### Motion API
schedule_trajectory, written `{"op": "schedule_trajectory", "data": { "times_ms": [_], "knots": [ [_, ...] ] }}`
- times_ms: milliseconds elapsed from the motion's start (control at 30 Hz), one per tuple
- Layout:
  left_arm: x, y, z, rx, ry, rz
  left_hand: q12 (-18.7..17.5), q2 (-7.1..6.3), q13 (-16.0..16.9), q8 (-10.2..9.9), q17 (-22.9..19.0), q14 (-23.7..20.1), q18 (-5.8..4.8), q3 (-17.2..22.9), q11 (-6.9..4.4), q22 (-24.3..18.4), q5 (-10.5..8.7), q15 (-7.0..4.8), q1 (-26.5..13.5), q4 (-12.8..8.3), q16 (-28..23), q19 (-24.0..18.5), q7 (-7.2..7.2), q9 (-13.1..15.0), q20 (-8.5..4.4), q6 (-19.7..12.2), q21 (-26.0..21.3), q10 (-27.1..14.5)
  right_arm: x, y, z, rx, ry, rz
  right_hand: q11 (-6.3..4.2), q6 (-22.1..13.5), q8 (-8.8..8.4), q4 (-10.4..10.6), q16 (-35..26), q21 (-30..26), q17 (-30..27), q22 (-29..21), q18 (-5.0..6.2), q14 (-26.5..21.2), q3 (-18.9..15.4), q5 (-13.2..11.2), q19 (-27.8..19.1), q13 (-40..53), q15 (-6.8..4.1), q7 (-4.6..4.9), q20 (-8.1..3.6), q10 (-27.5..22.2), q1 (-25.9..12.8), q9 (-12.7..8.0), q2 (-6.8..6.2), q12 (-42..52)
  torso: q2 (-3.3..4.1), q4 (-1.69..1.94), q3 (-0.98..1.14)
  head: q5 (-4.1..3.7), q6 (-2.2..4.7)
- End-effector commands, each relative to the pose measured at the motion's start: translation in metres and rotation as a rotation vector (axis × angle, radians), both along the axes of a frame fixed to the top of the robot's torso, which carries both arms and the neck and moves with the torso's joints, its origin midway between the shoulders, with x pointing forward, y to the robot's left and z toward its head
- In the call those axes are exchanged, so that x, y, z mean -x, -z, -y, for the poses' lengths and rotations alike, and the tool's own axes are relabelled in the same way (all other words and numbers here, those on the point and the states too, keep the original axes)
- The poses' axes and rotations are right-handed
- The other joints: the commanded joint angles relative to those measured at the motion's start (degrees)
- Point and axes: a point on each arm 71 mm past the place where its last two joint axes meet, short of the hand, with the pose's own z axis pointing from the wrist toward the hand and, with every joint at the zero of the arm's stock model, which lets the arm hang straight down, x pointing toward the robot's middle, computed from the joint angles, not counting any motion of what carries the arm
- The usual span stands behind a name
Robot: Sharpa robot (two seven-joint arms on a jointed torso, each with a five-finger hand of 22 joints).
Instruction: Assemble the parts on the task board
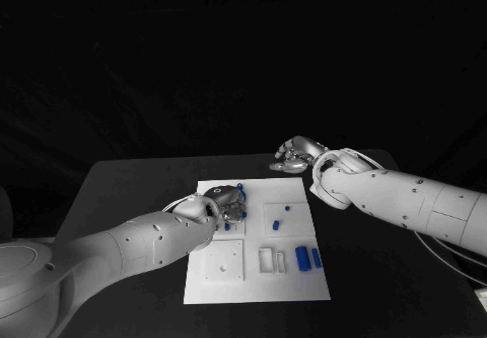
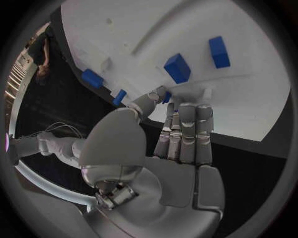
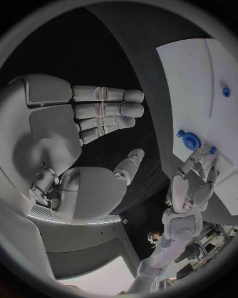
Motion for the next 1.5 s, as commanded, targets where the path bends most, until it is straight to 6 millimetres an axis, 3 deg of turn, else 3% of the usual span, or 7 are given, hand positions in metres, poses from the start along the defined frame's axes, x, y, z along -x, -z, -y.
{"op": "schedule_trajectory", "data": {
  "times_ms": [33,200,400,867,1500],
  "knots": [
    [0.0005,0.0001,0.0026,0.013,0.002,-0.006,-0.42,0.02,-0.13,-0.62,0.04,0.39,4.5,-0.25,0.46,0.74,0.02,0.08,-0.47,0.04,0.38,0.36,0.41,-0.44,0.1,-1.37,0.18,-0.25,0.0005,-0.0002,-0.0019,-0.001,-0.014,0.002,0.09,-0.2,0.22,-0.31,-0.27,-0.2,0.08,-0.08,1.24,0.44,-0.03,0.04,0.09,-0.13,-0.01,0.12,0.5,-0.23,-0.4,0.02,0.08,-0.02,-0.03,0.01,0.0,-0.11,-0.08],
    [0.0004,-0.0005,0.0043,0.021,0.0,-0.004,-1.13,-1.04,-0.5,-1.3,-0.04,0.35,4.59,-0.8,0.74,0.65,-0.88,0.35,-1.49,0.55,0.34,0.43,0.27,-1.1,0.32,-2.91,0.07,-0.73,0.0004,-0.0001,-0.0025,-0.001,-0.015,0.001,0.09,-0.19,0.25,-0.32,-0.39,-0.28,0.12,-0.1,1.27,0.5,-0.05,0.04,0.12,-0.25,-0.01,0.12,0.55,-0.24,-0.38,0.02,0.1,0.02,-0.04,0.02,0.01,-0.17,-0.11],
    [-0.0002,0.0002,0.0058,0.02,-0.001,-0.015,-1.44,-0.81,-0.7,-0.72,-0.1,0.33,4.79,-0.67,0.82,0.59,-1.09,0.44,-1.7,1.12,0.34,0.5,0.74,-1.17,0.45,-2.19,-0.03,-0.75,0.0005,0.0,-0.0033,-0.001,-0.017,-0.001,0.1,-0.19,0.26,-0.33,-0.49,-0.34,0.17,-0.11,1.28,0.55,-0.07,0.04,0.15,-0.35,-0.01,0.12,0.6,-0.25,-0.36,0.01,0.12,0.07,0.0,0.02,0.0,-0.21,-0.15],
    [-0.0019,0.0037,0.0046,0.01,-0.019,-0.043,-0.29,3.38,-0.31,1.96,-0.16,1.55,4.91,0.18,-0.54,0.82,-0.77,-0.86,-0.73,1.34,0.78,1.26,-0.74,-1.3,-0.26,2.01,0.53,3.37,0.0004,0.0002,-0.0044,-0.003,-0.018,-0.003,0.1,-0.19,0.28,-0.34,-0.66,-0.44,0.24,-0.12,1.28,0.62,-0.1,0.04,0.18,-0.53,0.0,0.12,0.65,-0.28,-0.34,0.0,0.14,0.14,-0.06,0.02,0.04,-0.41,-0.36],
    [-0.0018,0.0062,0.0052,0.016,-0.012,-0.044,0.62,5.48,0.15,4.1,0.33,3.38,4.4,0.71,-2.18,1.01,-0.29,-2.47,0.74,-1.37,2.08,1.93,-2.13,-1.84,-1.49,5.65,1.4,7.99,0.0004,0.0003,-0.0058,-0.003,-0.02,-0.004,0.1,-0.13,0.35,-0.36,-0.91,-0.6,0.38,-0.13,1.28,0.71,-0.16,0.07,0.23,-0.79,0.0,0.12,0.7,-0.35,-0.31,0.0,0.16,0.25,-0.09,0.1,-0.04,-0.46,-0.48]
  ]
}}
